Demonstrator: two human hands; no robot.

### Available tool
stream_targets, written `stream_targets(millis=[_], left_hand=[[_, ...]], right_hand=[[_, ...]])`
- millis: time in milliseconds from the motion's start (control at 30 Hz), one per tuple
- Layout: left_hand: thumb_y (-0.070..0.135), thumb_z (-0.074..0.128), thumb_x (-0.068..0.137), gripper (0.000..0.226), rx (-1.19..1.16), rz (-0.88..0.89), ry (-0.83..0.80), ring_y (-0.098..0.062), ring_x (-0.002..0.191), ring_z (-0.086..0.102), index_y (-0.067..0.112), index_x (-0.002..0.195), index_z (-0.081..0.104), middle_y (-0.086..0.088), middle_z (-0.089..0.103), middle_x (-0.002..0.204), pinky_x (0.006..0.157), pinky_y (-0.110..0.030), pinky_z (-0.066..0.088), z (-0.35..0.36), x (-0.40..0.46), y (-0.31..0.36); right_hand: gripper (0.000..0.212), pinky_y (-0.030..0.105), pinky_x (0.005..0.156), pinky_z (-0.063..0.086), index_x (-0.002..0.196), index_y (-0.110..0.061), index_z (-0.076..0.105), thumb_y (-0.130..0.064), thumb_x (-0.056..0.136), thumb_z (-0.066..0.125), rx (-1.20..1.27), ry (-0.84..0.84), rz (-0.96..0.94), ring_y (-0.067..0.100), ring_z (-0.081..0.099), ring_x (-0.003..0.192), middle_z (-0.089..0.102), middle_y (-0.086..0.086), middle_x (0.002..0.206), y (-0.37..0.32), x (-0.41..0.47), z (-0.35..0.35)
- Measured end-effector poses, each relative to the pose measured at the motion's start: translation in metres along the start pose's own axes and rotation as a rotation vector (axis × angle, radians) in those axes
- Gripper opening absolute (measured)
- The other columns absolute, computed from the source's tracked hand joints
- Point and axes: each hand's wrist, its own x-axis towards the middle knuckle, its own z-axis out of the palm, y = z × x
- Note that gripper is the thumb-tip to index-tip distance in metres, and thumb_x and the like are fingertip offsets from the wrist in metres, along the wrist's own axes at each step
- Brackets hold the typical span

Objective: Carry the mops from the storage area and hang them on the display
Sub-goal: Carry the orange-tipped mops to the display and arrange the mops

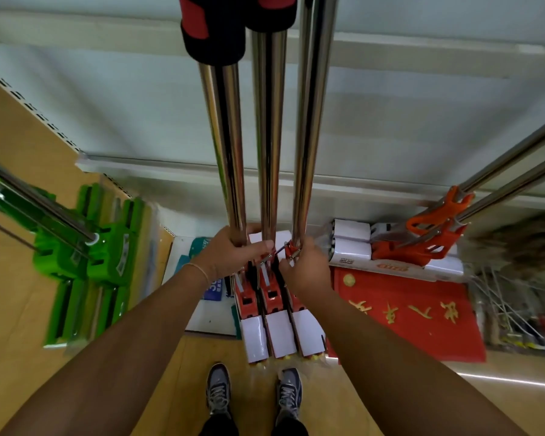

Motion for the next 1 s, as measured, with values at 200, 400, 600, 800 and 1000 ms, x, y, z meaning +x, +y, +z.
stream_targets(millis=[200, 400, 600, 800, 1000], left_hand=[[0.036, 0.072, 0.084, 0.022, -0.115, 0.044, 0.118, -0.004, 0.105, 0.065, 0.03, 0.106, 0.073, 0.011, 0.073, 0.105, 0.101, -0.039, 0.049, 0.01, -0.005, -0.002], [0.031, 0.075, 0.081, 0.026, -0.162, 0.0, 0.149, -0.006, 0.097, 0.069, 0.023, 0.106, 0.073, 0.009, 0.075, 0.099, 0.097, -0.039, 0.052, 0.007, 0.004, -0.009], [0.041, 0.077, 0.076, 0.038, -0.16, -0.038, 0.201, -0.009, 0.099, 0.068, 0.021, 0.108, 0.073, 0.008, 0.075, 0.1, 0.097, -0.04, 0.053, -0.005, -0.002, -0.022], [0.026, 0.073, 0.084, 0.024, -0.15, 0.001, 0.235, -0.011, 0.098, 0.069, 0.02, 0.107, 0.074, 0.005, 0.075, 0.1, 0.093, -0.034, 0.054, -0.032, -0.022, -0.029], [0.02, 0.073, 0.083, 0.018, -0.068, 0.028, 0.205, -0.005, 0.092, 0.07, 0.033, 0.096, 0.072, 0.009, 0.075, 0.093, 0.085, -0.024, 0.053, -0.066, -0.036, -0.037]], right_hand=[[0.038, 0.015, 0.056, 0.039, 0.119, -0.018, 0.051, -0.01, 0.085, 0.068, 0.055, 0.016, 0.027, 0.01, 0.06, 0.079, 0.061, 0.002, 0.101, -0.002, -0.004, 0.005], [0.039, 0.023, 0.062, 0.051, 0.117, -0.018, 0.05, -0.01, 0.083, 0.069, 0.04, 0.051, 0.04, 0.014, 0.062, 0.08, 0.061, 0.002, 0.098, -0.009, -0.001, 0.01], [0.042, 0.036, 0.077, 0.058, 0.119, -0.019, 0.049, -0.011, 0.083, 0.07, 0.038, 0.02, 0.031, 0.017, 0.062, 0.088, 0.06, 0.003, 0.101, -0.022, 0.0, 0.021], [0.034, 0.025, 0.069, 0.049, 0.106, -0.021, 0.05, -0.004, 0.083, 0.069, 0.073, -0.048, 0.064, 0.016, 0.059, 0.088, 0.06, 0.001, 0.095, -0.04, 0.007, 0.03], [0.028, 0.026, 0.064, 0.044, 0.101, -0.016, 0.055, -0.015, 0.082, 0.074, -0.005, -0.055, 0.043, 0.018, 0.059, 0.08, 0.058, -0.003, 0.081, -0.058, 0.03, 0.029]])
